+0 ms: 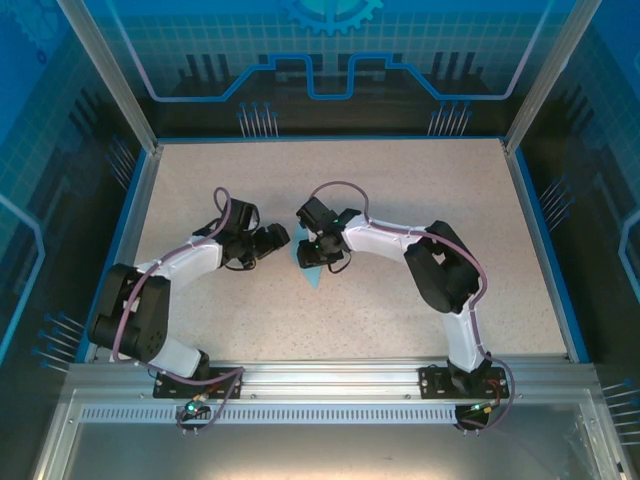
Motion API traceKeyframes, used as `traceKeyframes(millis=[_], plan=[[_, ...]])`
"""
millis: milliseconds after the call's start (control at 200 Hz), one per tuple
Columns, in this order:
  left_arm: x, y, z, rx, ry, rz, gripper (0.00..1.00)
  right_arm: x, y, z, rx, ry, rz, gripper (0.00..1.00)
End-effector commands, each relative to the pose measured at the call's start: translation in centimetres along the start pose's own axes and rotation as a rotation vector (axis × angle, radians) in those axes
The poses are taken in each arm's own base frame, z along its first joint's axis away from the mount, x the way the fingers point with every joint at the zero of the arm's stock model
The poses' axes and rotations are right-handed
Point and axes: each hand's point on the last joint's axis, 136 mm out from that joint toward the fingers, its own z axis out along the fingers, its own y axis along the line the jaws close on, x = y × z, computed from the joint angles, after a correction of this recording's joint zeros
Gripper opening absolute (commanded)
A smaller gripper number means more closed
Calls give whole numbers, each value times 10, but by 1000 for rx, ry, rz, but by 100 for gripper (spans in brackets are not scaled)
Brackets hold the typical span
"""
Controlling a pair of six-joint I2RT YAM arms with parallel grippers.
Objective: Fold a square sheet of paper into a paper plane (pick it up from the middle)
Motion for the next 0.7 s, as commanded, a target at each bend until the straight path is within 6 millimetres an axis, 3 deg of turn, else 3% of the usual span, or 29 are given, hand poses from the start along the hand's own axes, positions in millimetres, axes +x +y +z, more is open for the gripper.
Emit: traceKeyframes(millis=[0,295,530,695], plan=[[4,-4,5,40,36,-21,86,19,-14,13,12,82,-21,36],[16,-21,16,149,124,-9,82,32,-25,9,-11,119,-81,35],[31,-35,26,261,213,-7,75,46,-24,-8,-174,116,-85,35],[44,-43,33,299,266,-3,70,46,-28,-14,-277,102,-24,35]])
